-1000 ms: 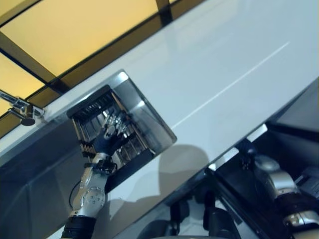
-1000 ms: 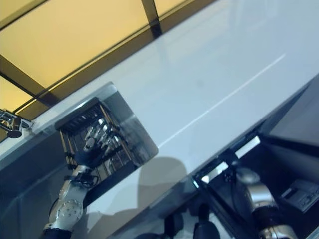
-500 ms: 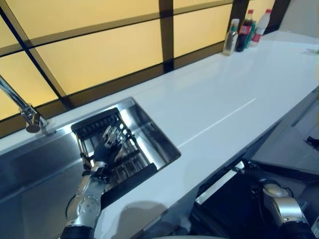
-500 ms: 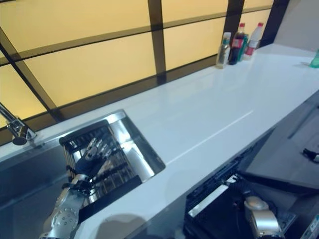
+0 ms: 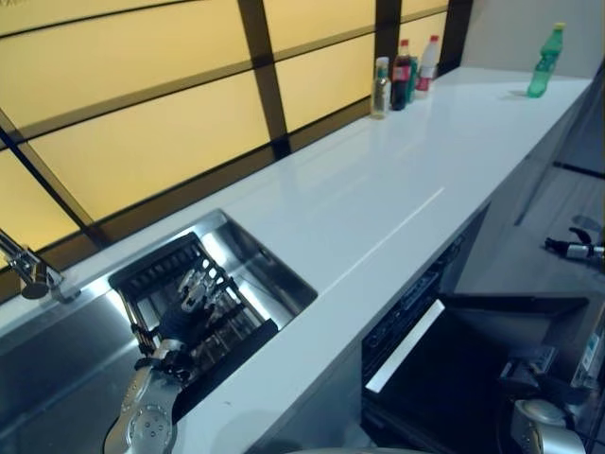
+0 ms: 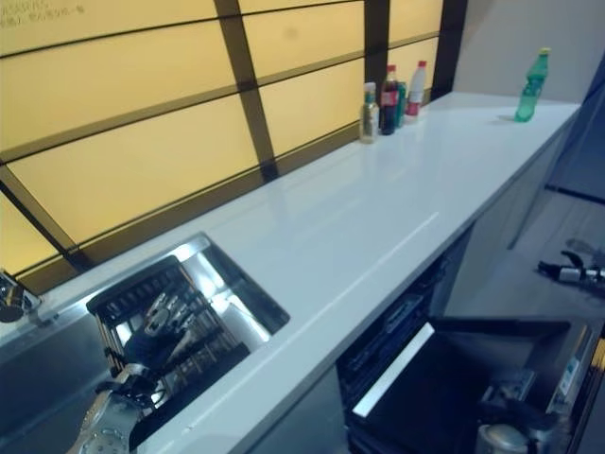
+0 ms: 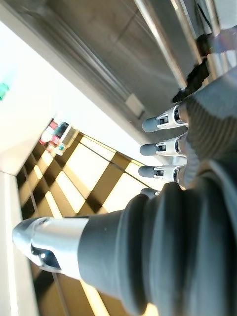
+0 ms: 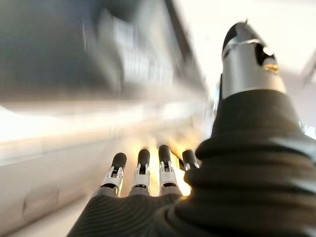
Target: Pick up plates and place into dishwasher.
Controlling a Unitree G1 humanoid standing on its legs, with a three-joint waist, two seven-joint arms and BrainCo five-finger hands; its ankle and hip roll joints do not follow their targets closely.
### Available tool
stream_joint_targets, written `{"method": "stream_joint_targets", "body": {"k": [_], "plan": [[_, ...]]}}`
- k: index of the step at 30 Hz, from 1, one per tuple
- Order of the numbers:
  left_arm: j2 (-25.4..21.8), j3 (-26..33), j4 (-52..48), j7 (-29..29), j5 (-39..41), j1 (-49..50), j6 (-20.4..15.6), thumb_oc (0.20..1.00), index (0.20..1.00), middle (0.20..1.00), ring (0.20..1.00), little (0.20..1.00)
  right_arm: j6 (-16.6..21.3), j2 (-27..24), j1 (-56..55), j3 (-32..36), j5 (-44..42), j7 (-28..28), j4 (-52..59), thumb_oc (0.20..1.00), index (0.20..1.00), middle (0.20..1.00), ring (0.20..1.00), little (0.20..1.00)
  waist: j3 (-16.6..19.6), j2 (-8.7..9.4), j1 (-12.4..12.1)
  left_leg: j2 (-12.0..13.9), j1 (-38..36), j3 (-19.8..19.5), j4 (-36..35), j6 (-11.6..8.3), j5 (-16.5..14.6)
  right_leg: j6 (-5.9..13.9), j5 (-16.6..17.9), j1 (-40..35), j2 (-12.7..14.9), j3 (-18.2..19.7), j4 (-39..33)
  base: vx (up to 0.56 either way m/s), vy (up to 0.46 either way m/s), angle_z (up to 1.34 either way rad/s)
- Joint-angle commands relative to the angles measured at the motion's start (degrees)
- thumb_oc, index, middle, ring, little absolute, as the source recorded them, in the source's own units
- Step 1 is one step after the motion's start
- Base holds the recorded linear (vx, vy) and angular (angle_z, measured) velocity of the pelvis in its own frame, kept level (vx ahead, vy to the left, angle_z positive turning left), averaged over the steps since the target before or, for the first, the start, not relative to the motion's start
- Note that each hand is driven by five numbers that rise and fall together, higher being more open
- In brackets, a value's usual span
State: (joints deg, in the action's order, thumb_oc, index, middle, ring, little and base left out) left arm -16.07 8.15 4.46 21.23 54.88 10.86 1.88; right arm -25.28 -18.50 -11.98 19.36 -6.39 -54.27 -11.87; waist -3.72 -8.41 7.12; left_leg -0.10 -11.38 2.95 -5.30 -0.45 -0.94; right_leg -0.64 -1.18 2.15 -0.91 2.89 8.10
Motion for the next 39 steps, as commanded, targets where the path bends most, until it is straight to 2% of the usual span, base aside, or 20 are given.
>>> {"method": "stream_joint_targets", "body": {"k": [1,4,7,10,13,16,19,21,22,25,27,29,32,33,34,35,36,38,39], "plan": [[-0.94,1.82,0.22,1.63,3.23,0.89,-1.98,1.0,1.0,1.0,1.0,1.0,-0.15,-3.42,0.39,2.26,6.69,-8.59,-1.46,1.0,1.0,1.0,1.0,1.0,2.17,-0.39,0.65,-5.2,0.6,-0.76,3.41,4.87,-7.33,7.58,-0.58,-2.29,3.68,4.53,-2.36,0.0,0.158,-0.13],[-0.79,0.95,0.65,1.54,2.84,1.58,-1.6,1.0,1.0,1.0,1.0,1.0,1.38,-4.26,0.44,3.35,6.63,-9.92,-4.02,1.0,1.0,1.0,1.0,1.0,2.5,-2.33,1.23,-5.78,0.29,-0.33,3.32,4.92,-7.52,8.19,-0.93,-1.92,4.48,4.71,-1.43,-0.01,0.136,-0.13],[-0.84,0.86,0.73,0.69,1.64,2.38,-0.39,1.0,1.0,1.0,1.0,1.0,3.77,-4.5,-0.95,4.27,6.25,-8.62,-3.94,1.0,1.0,1.0,1.0,1.0,2.23,-3.94,2.12,-6.65,0.24,0.23,3.37,5.14,-7.64,8.58,-0.82,-0.49,5.12,4.95,1.49,-0.03,0.112,-0.09],[0.06,0.56,1.36,-0.99,3.65,2.66,1.9,1.0,1.0,1.0,1.0,1.0,7.33,-4.65,-2.63,3.97,7.2,-4.63,-2.72,1.0,1.0,1.0,1.0,1.0,1.33,-5.69,3.35,-8.26,0.73,0.64,4.38,5.58,-7.96,8.34,-0.55,2.18,5.77,5.36,6.34,-0.02,0.108,-0.22],[2.02,-0.15,2.53,-1.98,2.65,2.8,2.3,1.0,1.0,1.0,1.0,1.0,12.68,-4.66,-4.48,2.43,2.89,3.21,-0.29,1.0,1.0,1.0,1.0,1.0,-0.15,-7.57,4.44,-9.68,1.97,1.19,6.12,5.8,-8.22,7.63,-0.69,4.2,6.61,5.7,8.55,-0.05,0.092,-0.2],[4.76,-1.33,5.73,-2.56,2.23,2.71,-0.93,1.0,1.0,1.0,1.0,1.0,18.08,-4.68,-7.03,0.29,-0.54,6.58,1.75,1.0,1.0,1.0,1.0,1.0,-2.8,-11.29,6.87,-11.35,4.23,3.78,8.23,5.55,-8.62,7.48,-0.91,7.24,8.23,5.62,8.91,-0.07,0.123,-0.56],[6.62,-2.08,8.19,-3.85,3.24,1.95,-4.04,1.0,1.0,1.0,1.0,1.0,21.03,-4.99,-7.6,-1.28,-3.57,10.2,0.05,1.0,1.0,1.0,1.0,1.0,-5.38,-14.57,8.35,-11.83,7.17,7.49,11.52,5.58,-10.15,7.73,-1.39,10.12,10.48,5.23,9.36,-0.02,0.11,-0.73],[7.66,-3.49,9.56,-4.73,3.54,1.37,-7.25,1.0,1.0,1.0,1.0,1.0,22.46,-5.37,-6.63,-3.09,-2.81,11.8,-2.16,1.0,1.0,1.0,1.0,1.0,-7.18,-16.23,8.69,-11.57,10.63,10.25,14.44,5.96,-11.06,7.75,-1.79,13.47,11.93,5.1,10.41,-0.05,0.069,-0.76],[7.72,-4.46,9.74,-5.4,4.42,0.95,-8.49,1.0,1.0,1.0,1.0,1.0,23.34,-5.61,-5.98,-4.19,-4.91,12.84,-3.31,1.0,1.0,1.0,1.0,1.0,-8.14,-17.0,8.96,-11.74,11.56,10.46,15.55,6.0,-11.99,7.94,-3.16,14.38,12.63,5.15,11.32,-0.04,0.021,-0.82],[7.31,-7.53,10.05,-6.2,6.11,-0.85,-10.85,1.0,1.0,1.0,1.0,1.0,27.03,-7.46,-2.61,-6.03,-11.06,15.1,-5.76,1.0,1.0,1.0,1.0,1.0,-11.47,-19.11,9.49,-12.24,16.21,11.16,19.26,5.82,-12.11,7.69,-2.87,18.27,13.12,6.71,12.83,-0.14,0.013,-0.71],[6.81,-9.89,10.95,-6.43,8.26,-2.14,-12.01,1.0,1.0,1.0,1.0,1.0,29.45,-8.74,1.34,-8.07,-18.74,20.6,-8.13,1.0,1.0,1.0,1.0,1.0,-13.58,-20.87,9.78,-12.72,18.32,11.28,20.68,5.53,-11.84,7.39,-2.78,20.27,13.46,7.24,13.66,-0.12,0.017,-0.17],[6.57,-11.27,12.45,-5.56,9.18,-2.81,-12.42,1.0,1.0,1.0,1.0,1.0,31.33,-8.81,5.03,-10.86,-22.52,25.82,-10.89,1.0,1.0,1.0,1.0,1.0,-14.64,-21.39,9.49,-13.62,19.15,11.3,21.22,5.26,-11.3,7.28,-2.9,21.0,14.15,7.67,14.11,-0.04,0.012,-0.02],[4.87,-13.46,12.4,-4.56,10.01,-3.01,-11.61,1.0,1.0,1.0,1.0,1.0,29.75,-8.69,11.01,-16.2,-29.27,36.66,-11.81,1.0,1.0,1.0,1.0,1.0,-15.56,-21.39,7.99,-14.88,19.68,10.66,20.91,4.9,-10.15,7.18,-2.44,20.72,16.02,7.45,13.09,-0.02,-0.009,0.19],[3.88,-14.37,11.9,-4.02,10.38,-2.94,-11.2,1.0,1.0,1.0,1.0,1.0,29.32,-8.66,13.26,-17.84,-32.2,42.48,-12.3,1.0,1.0,1.0,1.0,1.0,-15.46,-21.39,6.98,-15.38,19.8,10.25,20.49,4.81,-9.65,7.14,-2.3,20.55,16.74,7.07,12.49,-0.02,-0.016,-0.17],[3.44,-14.68,11.77,-3.69,10.74,-2.94,-10.92,1.0,1.0,1.0,1.0,1.0,29.54,-8.65,14.21,-18.44,-33.47,45.92,-12.62,1.0,1.0,1.0,1.0,1.0,-15.35,-21.39,6.55,-15.59,19.82,10.05,20.22,4.77,-9.39,7.12,-2.18,20.44,17.05,6.87,12.15,-0.02,-0.025,-0.23],[2.57,-15.32,11.81,-2.89,11.21,-2.84,-10.55,1.0,1.0,1.0,1.0,1.0,29.38,-8.42,16.58,-19.38,-37.54,51.89,-13.09,1.0,1.0,1.0,1.0,1.0,-14.9,-21.39,5.4,-15.89,19.8,9.61,19.67,4.61,-8.87,7.09,-1.89,20.06,17.69,6.25,11.37,0.0,-0.024,-0.1],[2.31,-15.53,11.92,-2.57,11.24,-2.77,-10.46,1.0,1.0,1.0,1.0,1.0,29.28,-8.22,17.25,-19.56,-39.53,54.53,-13.23,1.0,1.0,1.0,1.0,1.0,-14.64,-21.39,4.98,-16.01,19.79,9.34,19.5,4.55,-8.71,7.07,-1.79,19.9,17.91,5.98,11.13,0.03,-0.035,0.03],[1.58,-16.28,11.84,-1.86,11.52,-2.09,-9.2,1.0,1.0,1.0,1.0,1.0,28.17,-6.72,19.27,-20.54,-45.75,65.07,-10.96,1.0,1.0,1.0,1.0,1.0,-12.99,-21.39,3.05,-16.56,19.07,7.9,18.32,4.35,-7.86,6.96,-1.68,18.2,18.8,4.52,10.22,0.11,-0.007,0.19],[1.42,-16.43,11.8,-1.84,11.52,-1.78,-8.55,1.0,1.0,1.0,1.0,1.0,28.34,-6.25,19.65,-20.92,-46.51,67.76,-9.67,1.0,1.0,1.0,1.0,1.0,-12.22,-21.39,2.37,-16.79,18.77,7.24,17.88,4.3,-7.57,6.93,-1.73,17.54,19.12,3.94,9.99,0.18,0.019,0.33]]}}
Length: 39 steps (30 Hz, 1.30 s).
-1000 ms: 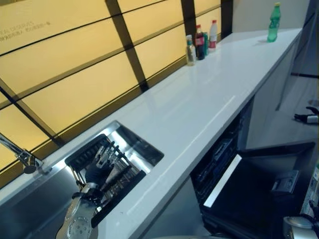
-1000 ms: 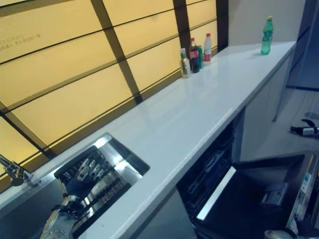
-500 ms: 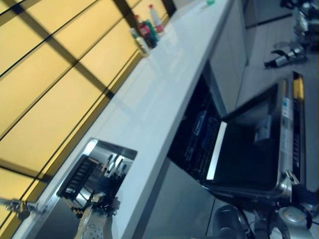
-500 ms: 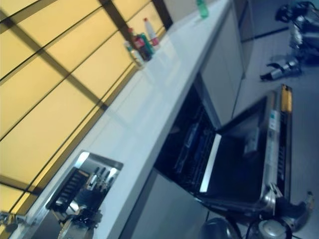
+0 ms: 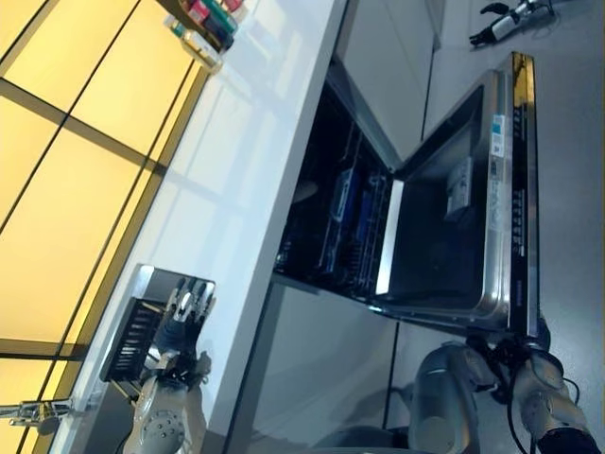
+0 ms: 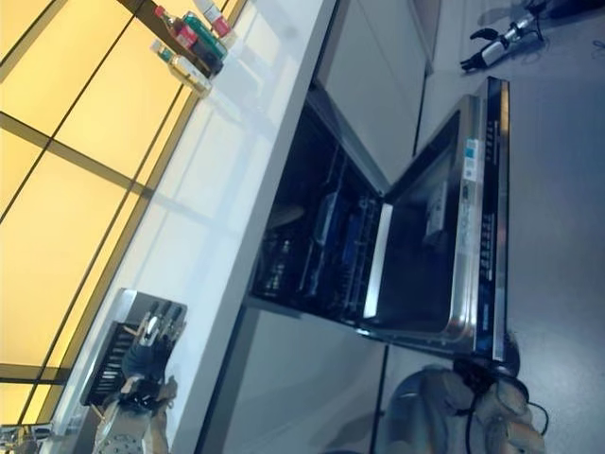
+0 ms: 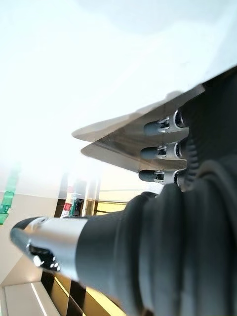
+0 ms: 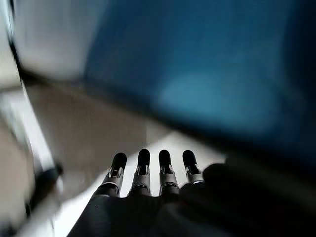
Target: Pick up plates and place into dishwasher.
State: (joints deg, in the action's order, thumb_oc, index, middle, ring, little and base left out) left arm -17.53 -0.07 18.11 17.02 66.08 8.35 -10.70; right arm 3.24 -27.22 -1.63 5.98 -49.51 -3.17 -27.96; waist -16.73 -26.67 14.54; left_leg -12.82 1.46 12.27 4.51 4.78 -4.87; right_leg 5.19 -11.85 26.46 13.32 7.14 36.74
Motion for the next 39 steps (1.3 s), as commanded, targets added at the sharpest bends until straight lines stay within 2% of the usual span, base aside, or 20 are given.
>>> {"method": "stream_joint_targets", "body": {"k": [1,2,3,5,8,12,14,18,21,25,26,29,31,36,38,39], "plan": [[2.69,-8.22,-2.01,2.24,0.24,1.11,4.88,1.0,1.0,1.0,1.0,1.0,-0.58,2.82,9.99,-7.67,-3.36,18.93,7.53,1.0,1.0,1.0,1.0,1.0,1.67,-3.12,-5.74,-4.25,5.47,-2.73,7.51,-0.92,-3.33,1.08,8.95,-7.64,5.2,-0.92,-19.01,0.19,0.014,0.37],[2.54,-8.16,-2.25,2.15,0.4,1.56,5.75,1.0,1.0,1.0,1.0,1.0,-1.43,3.21,10.75,-7.79,-2.78,21.14,8.71,1.0,1.0,1.0,1.0,1.0,2.58,-3.12,-6.45,-4.38,5.04,-3.39,6.81,-0.97,-2.98,1.07,8.94,-8.56,5.39,-1.49,-19.55,0.1,0.01,0.33],[2.57,-8.0,-2.52,2.04,0.56,2.02,6.54,1.0,1.0,1.0,1.0,1.0,-2.07,3.46,11.27,-8.32,-1.92,22.84,9.94,1.0,1.0,1.0,1.0,1.0,3.11,-3.12,-7.19,-4.27,5.31,-3.17,6.16,-0.89,-1.7,0.9,10.37,-8.37,5.28,-1.53,-19.87,0.1,0.016,0.26],[2.5,-7.27,-2.53,2.33,0.26,2.99,8.17,1.0,1.0,1.0,1.0,1.0,-3.92,3.52,11.49,-8.63,-0.13,25.64,13.14,1.0,1.0,1.0,1.0,1.0,4.61,-3.12,-8.33,-4.24,4.75,-4.03,5.33,-0.89,-1.35,0.92,10.59,-9.77,5.49,-2.74,-21.0,0.13,0.025,0.17],[2.94,-6.33,-2.66,2.58,0.0,4.44,9.81,1.0,1.0,1.0,1.0,1.0,-6.84,3.17,10.99,-9.74,2.6,28.27,18.47,1.0,1.0,1.0,1.0,1.0,6.44,-3.12,-9.71,-3.73,4.05,-5.37,4.94,-0.83,-1.45,0.92,11.02,-11.97,5.06,-4.53,-22.66,0.16,0.012,0.14],[4.34,-4.76,-2.56,3.51,-0.53,6.05,11.14,1.0,1.0,1.0,1.0,1.0,-8.37,3.26,9.42,-10.3,4.8,30.55,22.31,1.0,1.0,1.0,1.0,1.0,8.39,-3.12,-11.3,-2.5,2.75,-6.77,5.2,-0.53,-2.48,0.9,11.9,-15.27,3.9,-6.99,-25.09,0.13,-0.01,0.27],[4.28,-4.02,-2.54,3.62,-0.31,6.14,11.24,1.0,1.0,1.0,1.0,1.0,-8.17,4.17,9.07,-10.89,6.53,32.62,23.25,1.0,1.0,1.0,1.0,1.0,9.17,-2.0,-12.08,-2.19,2.21,-7.33,5.13,-0.44,-2.76,0.81,12.33,-16.66,3.37,-7.49,-26.38,0.04,-0.048,0.32],[4.65,-1.95,-1.66,3.54,-1.1,5.31,10.8,1.0,1.0,1.0,1.0,1.0,-9.82,6.71,8.99,-13.63,11.13,36.52,25.93,1.0,1.0,1.0,1.0,1.0,11.91,3.36,-13.79,-1.1,-0.98,-9.82,2.96,-0.59,-2.49,1.02,12.7,-21.83,2.15,-9.75,-30.28,0.04,-0.077,0.37],[5.43,-0.28,-0.81,4.28,1.53,4.62,11.15,1.0,1.0,1.0,1.0,1.0,-11.22,8.11,9.16,-14.94,12.15,38.8,26.49,1.0,1.0,1.0,1.0,1.0,13.78,7.8,-14.65,-0.15,-2.69,-10.62,2.91,-0.72,-3.06,1.72,13.09,-24.59,1.44,-11.13,-32.83,0.02,-0.103,0.48],[5.27,1.89,0.05,5.63,0.13,3.83,10.65,1.0,1.0,1.0,1.0,1.0,-10.93,8.51,9.97,-15.5,10.79,38.39,24.5,1.0,1.0,1.0,1.0,1.0,15.74,14.04,-16.35,1.99,-4.53,-10.3,4.23,-1.09,-4.87,2.38,13.88,-28.42,-0.11,-12.92,-36.67,0.01,-0.168,0.88],[5.11,2.33,0.05,5.56,0.06,3.63,10.75,1.0,1.0,1.0,1.0,1.0,-10.87,8.73,9.96,-15.37,10.12,38.54,24.27,1.0,1.0,1.0,1.0,1.0,15.93,14.94,-16.56,2.33,-4.73,-10.31,4.41,-1.13,-5.08,2.39,13.9,-28.88,-0.42,-13.15,-36.97,-0.02,-0.214,0.53],[3.85,4.86,-0.2,5.49,-1.5,2.57,11.76,1.0,1.0,1.0,1.0,1.0,-9.09,10.8,9.41,-15.66,8.22,37.96,23.15,1.0,1.0,1.0,1.0,1.0,16.5,19.41,-17.64,4.09,-5.36,-10.7,4.98,-1.24,-5.6,2.28,13.55,-30.0,-2.15,-13.66,-37.18,-0.04,-0.223,0.1],[3.13,5.95,-0.29,5.8,-2.59,1.67,12.4,1.0,1.0,1.0,1.0,1.0,-7.73,11.96,8.56,-15.8,7.91,36.85,22.39,1.0,1.0,1.0,1.0,1.0,16.52,21.55,-18.0,5.06,-5.68,-11.09,5.01,-1.22,-5.63,2.14,13.29,-30.16,-3.12,-13.68,-36.79,-0.05,-0.191,0.11],[2.19,7.3,-1.28,5.73,-4.77,-0.45,13.88,1.0,1.0,1.0,1.0,1.0,-6.69,13.6,5.68,-15.46,6.0,34.09,19.0,1.0,1.0,1.0,1.0,1.0,16.14,24.41,-18.24,6.48,-6.7,-11.73,4.14,-1.2,-5.35,1.98,13.25,-29.89,-4.99,-13.13,-35.94,-0.05,-0.105,0.01],[2.22,7.59,-1.0,5.93,-5.68,-1.25,13.81,1.0,1.0,1.0,1.0,1.0,-9.25,13.86,4.37,-14.66,4.86,31.47,15.07,1.0,1.0,1.0,1.0,1.0,15.72,25.01,-18.0,6.79,-7.14,-11.78,3.66,-1.29,-5.21,2.03,13.42,-29.79,-5.44,-12.86,-35.69,-0.05,-0.036,-0.01],[2.19,7.87,-0.66,6.04,-6.04,-1.62,13.53,1.0,1.0,1.0,1.0,1.0,-12.04,13.98,3.71,-14.02,4.73,29.69,12.13,1.0,1.0,1.0,1.0,1.0,15.53,25.25,-17.87,6.91,-7.38,-11.88,3.3,-1.31,-5.09,1.99,13.49,-29.79,-5.69,-12.73,-35.66,-0.05,-0.025,0.01]]}}
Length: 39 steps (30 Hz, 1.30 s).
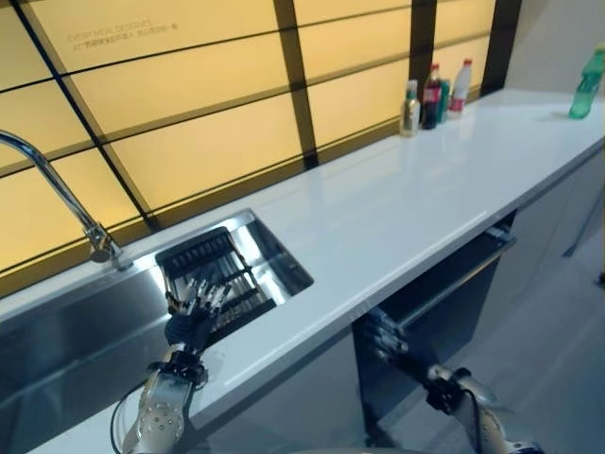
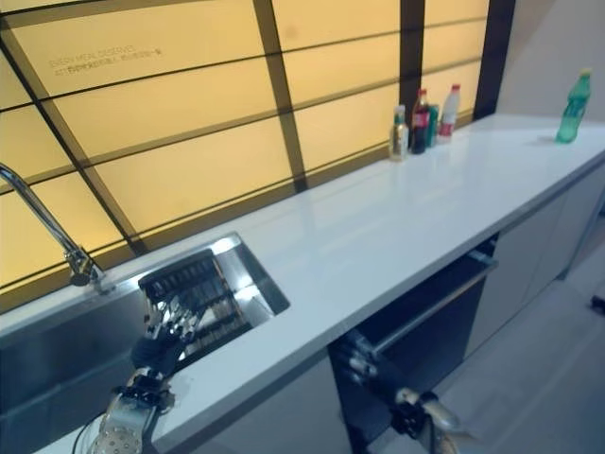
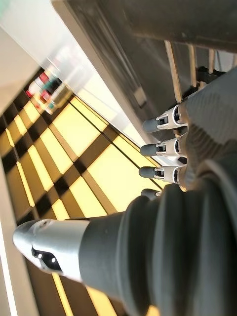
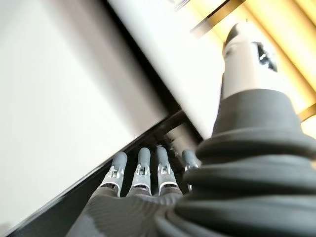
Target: Pick up plates and place into dishwasher.
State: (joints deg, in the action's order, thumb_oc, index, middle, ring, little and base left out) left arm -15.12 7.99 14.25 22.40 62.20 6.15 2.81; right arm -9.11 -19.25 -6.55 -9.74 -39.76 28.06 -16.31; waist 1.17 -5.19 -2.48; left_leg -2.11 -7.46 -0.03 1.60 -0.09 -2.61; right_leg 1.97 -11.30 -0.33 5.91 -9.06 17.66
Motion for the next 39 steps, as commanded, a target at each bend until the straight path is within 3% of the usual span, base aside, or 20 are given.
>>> {"method": "stream_joint_targets", "body": {"k": [1,4,5,7,9,12,16,18,21,26,30,33,39], "plan": [[-0.46,0.25,3.88,1.27,-2.36,0.27,-0.37,1.0,1.0,1.0,1.0,1.0,-5.61,6.04,7.9,2.31,-3.63,-4.83,-3.65,1.0,1.0,1.0,1.0,1.0,-2.6,4.02,-0.77,-3.73,1.37,0.31,5.89,3.5,-7.29,5.2,12.99,-2.92,1.52,3.5,-16.46,-0.05,-0.02,0.01],[-1.83,1.13,4.5,2.42,-1.8,-0.87,-0.5,1.0,1.0,1.0,1.0,1.0,-12.51,4.16,7.57,3.79,4.32,-9.43,-17.11,1.0,1.0,1.0,1.0,1.0,-3.43,4.42,-0.69,-3.35,0.76,0.28,4.62,3.41,-6.85,5.06,13.16,-3.03,0.97,3.92,-16.65,-0.06,-0.016,-0.02],[-3.07,1.1,4.67,2.69,-1.4,-1.6,-0.4,1.0,1.0,1.0,1.0,1.0,-17.6,3.19,7.59,5.6,1.55,-13.42,-23.78,1.0,1.0,1.0,1.0,1.0,-3.71,4.75,-0.78,-3.18,0.44,0.08,4.06,3.36,-6.64,5.02,13.22,-3.21,0.64,4.07,-16.73,-0.04,-0.023,0.04],[-3.87,1.14,5.35,2.83,-1.98,-2.85,-0.19,1.0,1.0,1.0,1.0,1.0,-21.31,2.53,8.71,9.4,-1.5,-21.81,-33.54,1.0,1.0,1.0,1.0,1.0,-3.71,5.11,-1.01,-3.09,-0.24,0.07,3.46,3.32,-6.65,5.07,13.39,-3.64,0.12,4.39,-17.04,-0.01,-0.015,0.02],[-4.34,0.97,4.6,1.88,-2.09,-3.78,0.72,1.0,1.0,1.0,1.0,1.0,-22.68,1.83,9.23,12.0,-5.04,-30.38,-37.46,1.0,1.0,1.0,1.0,1.0,-3.79,5.32,-1.12,-3.02,-0.57,0.05,3.31,3.42,-6.81,5.13,13.47,-3.74,-0.17,4.77,-17.01,0.0,-0.004,-0.03],[-4.71,0.85,0.71,-1.68,-1.31,-4.11,2.61,1.0,1.0,1.0,1.0,1.0,-19.99,1.88,8.49,15.77,-10.1,-48.23,-36.25,1.0,1.0,1.0,1.0,1.0,-4.15,5.33,-0.75,-3.02,-0.94,0.16,3.19,3.78,-6.96,5.07,13.58,-3.6,-0.68,5.63,-16.59,-0.02,0.008,-0.09],[-4.18,2.04,-4.15,-4.88,-0.33,-2.43,3.04,1.0,1.0,1.0,1.0,1.0,-7.33,3.26,6.1,18.68,-11.7,-70.52,-23.21,1.0,1.0,1.0,1.0,1.0,-4.59,5.38,0.46,-2.97,-0.72,0.17,2.73,4.28,-6.75,5.07,14.24,-2.52,-1.33,7.36,-15.79,-0.06,0.02,-0.14],[-3.19,2.27,-5.79,-5.6,-0.28,-0.93,1.88,1.0,1.0,1.0,1.0,1.0,-0.58,4.44,4.38,20.64,-8.43,-78.1,-13.66,1.0,1.0,1.0,1.0,1.0,-4.45,5.33,1.16,-2.92,-0.57,0.26,2.43,4.46,-6.75,5.17,14.56,-1.74,-1.63,8.36,-15.31,-0.06,0.042,-0.15],[-2.0,2.09,-7.8,-6.57,0.43,0.86,0.32,1.0,1.0,1.0,1.0,1.0,6.11,4.94,3.5,23.17,0.55,-81.09,-1.25,1.0,1.0,1.0,1.0,1.0,-4.02,4.92,1.94,-2.96,-0.55,0.51,1.6,4.61,-6.46,4.96,14.11,-1.34,-1.88,9.11,-15.47,-0.05,0.075,-0.23],[-1.35,0.43,-8.06,-8.4,2.19,0.89,-2.73,1.0,1.0,1.0,1.0,1.0,13.6,1.01,7.01,25.25,15.65,-77.73,15.84,1.0,1.0,1.0,1.0,1.0,-2.57,4.24,2.12,-3.04,-0.37,0.07,0.29,4.4,-5.88,4.48,12.74,-1.53,-1.91,8.39,-16.56,-0.03,0.085,-0.11],[-1.46,-2.83,-6.45,-9.91,1.81,-0.92,-5.38,1.0,1.0,1.0,1.0,1.0,21.01,-3.74,13.67,24.19,22.44,-74.13,23.0,1.0,1.0,1.0,1.0,1.0,-1.46,4.27,0.68,-3.08,0.14,-0.72,-0.08,3.82,-5.66,4.3,11.9,-2.39,-1.36,6.51,-17.73,-0.02,0.079,0.04],[-1.41,-4.21,-5.65,-9.95,2.97,-1.91,-6.55,1.0,1.0,1.0,1.0,1.0,23.9,-7.5,18.52,22.04,26.02,-68.5,26.48,1.0,1.0,1.0,1.0,1.0,-0.86,4.98,-0.87,-2.98,0.93,-1.55,-0.14,3.36,-5.45,4.11,11.22,-3.0,-0.87,4.48,-18.3,-0.04,0.042,0.26],[-1.0,-5.7,-4.49,-9.14,3.42,-3.24,-8.02,1.0,1.0,1.0,1.0,1.0,23.52,-11.02,25.79,13.0,24.9,-56.11,29.31,1.0,1.0,1.0,1.0,1.0,-1.1,6.51,-4.57,-2.55,2.34,-4.56,-0.58,2.36,-3.97,3.44,9.76,-4.12,-0.01,-0.55,-17.8,-0.06,-0.005,0.4]]}}
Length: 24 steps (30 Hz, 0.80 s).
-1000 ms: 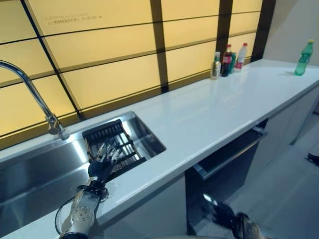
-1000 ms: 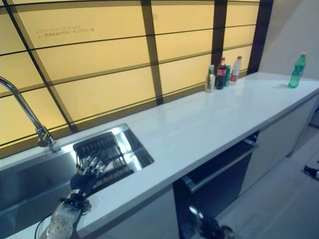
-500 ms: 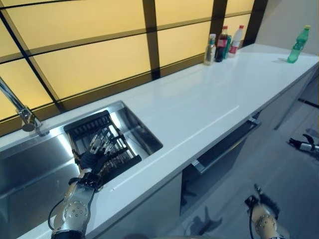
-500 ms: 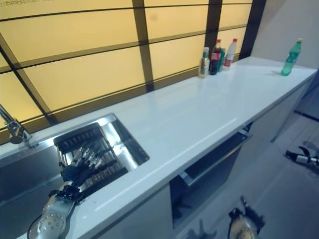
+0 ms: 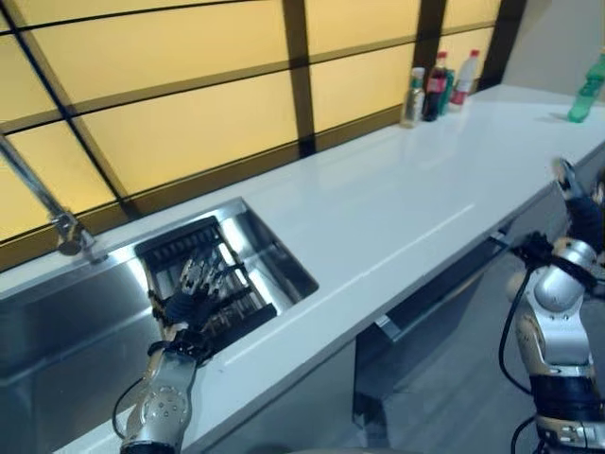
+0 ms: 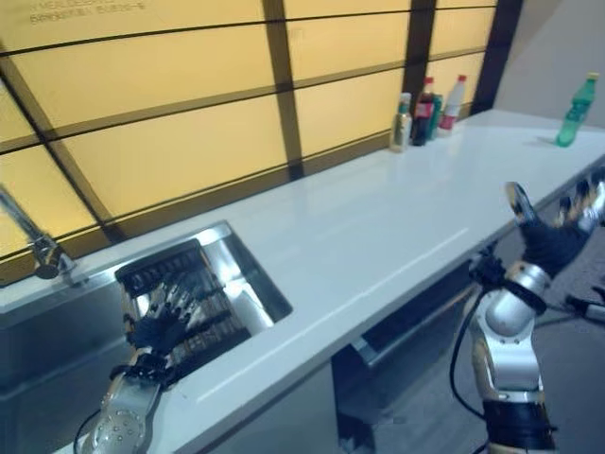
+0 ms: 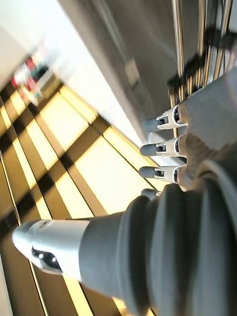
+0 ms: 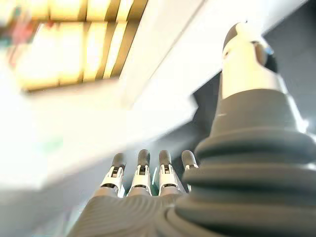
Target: Pick up plates and place into dishwasher.
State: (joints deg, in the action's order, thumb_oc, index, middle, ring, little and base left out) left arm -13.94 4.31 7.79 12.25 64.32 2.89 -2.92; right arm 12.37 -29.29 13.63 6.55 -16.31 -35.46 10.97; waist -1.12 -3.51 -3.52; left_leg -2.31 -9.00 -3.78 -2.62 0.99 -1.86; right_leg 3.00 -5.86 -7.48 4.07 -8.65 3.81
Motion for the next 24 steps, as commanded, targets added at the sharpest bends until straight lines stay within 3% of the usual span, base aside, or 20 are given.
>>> {"method": "stream_joint_targets", "body": {"k": [1,7,13,18,21,24], "plan": [[-2.22,-2.22,1.77,0.96,0.39,-0.11,-2.43,1.0,1.0,1.0,1.0,1.0,1.78,-0.76,6.44,-5.02,2.12,8.92,2.06,1.0,1.0,1.0,1.0,1.0,1.1,5.08,-4.22,-2.25,4.05,-1.25,3.49,1.11,-4.45,2.29,4.17,2.81,1.92,-1.8,-4.0,-0.06,-0.047,0.55],[-3.07,-4.16,0.4,-1.71,-5.55,-2.82,-3.29,1.0,1.0,1.0,1.0,1.0,-3.21,2.88,12.92,-18.74,4.24,17.77,-0.23,1.0,1.0,1.0,1.0,1.0,0.49,6.18,-8.67,-1.64,5.32,-4.34,3.54,0.05,-2.73,1.56,3.12,1.67,2.56,-7.24,-3.42,-0.05,-0.063,0.59],[-3.96,-6.5,-0.77,-7.71,-14.69,-5.16,-3.49,1.0,1.0,1.0,1.0,1.0,-6.85,9.33,16.23,-29.25,1.61,19.18,-9.22,1.0,1.0,1.0,1.0,1.0,-0.12,7.16,-13.05,-1.22,5.62,-8.22,2.72,-0.81,-0.97,0.34,1.38,-0.31,2.13,-12.43,-2.31,-0.01,-0.098,0.63],[-5.24,-5.72,-0.26,-10.41,-21.58,-5.13,-2.06,1.0,1.0,1.0,1.0,1.0,-8.63,12.24,13.3,-30.55,-3.95,16.72,-15.77,1.0,1.0,1.0,1.0,1.0,-0.26,7.14,-14.96,-0.63,5.52,-11.03,0.85,-1.61,0.86,-0.39,0.16,-1.74,1.31,-14.22,-2.14,-0.01,-0.07,0.45],[-5.65,-5.25,-0.53,-9.98,-24.46,-4.67,0.93,1.0,1.0,1.0,1.0,1.0,-9.08,13.36,9.66,-30.66,-6.36,16.13,-18.57,1.0,1.0,1.0,1.0,1.0,-0.12,6.8,-15.35,-0.17,6.02,-11.65,0.25,-2.15,1.67,-0.48,0.03,-2.13,1.07,-14.72,-2.65,-0.04,-0.052,0.42],[-5.83,-5.02,-0.94,-9.24,-24.93,-4.13,1.16,1.0,1.0,1.0,1.0,1.0,-8.71,14.74,6.56,-29.98,-8.18,15.58,-21.15,1.0,1.0,1.0,1.0,1.0,-0.11,6.33,-15.22,0.29,6.34,-11.48,-0.03,-2.53,2.07,-0.51,0.09,-2.3,1.04,-15.0,-3.13,-0.05,-0.035,0.29]]}}
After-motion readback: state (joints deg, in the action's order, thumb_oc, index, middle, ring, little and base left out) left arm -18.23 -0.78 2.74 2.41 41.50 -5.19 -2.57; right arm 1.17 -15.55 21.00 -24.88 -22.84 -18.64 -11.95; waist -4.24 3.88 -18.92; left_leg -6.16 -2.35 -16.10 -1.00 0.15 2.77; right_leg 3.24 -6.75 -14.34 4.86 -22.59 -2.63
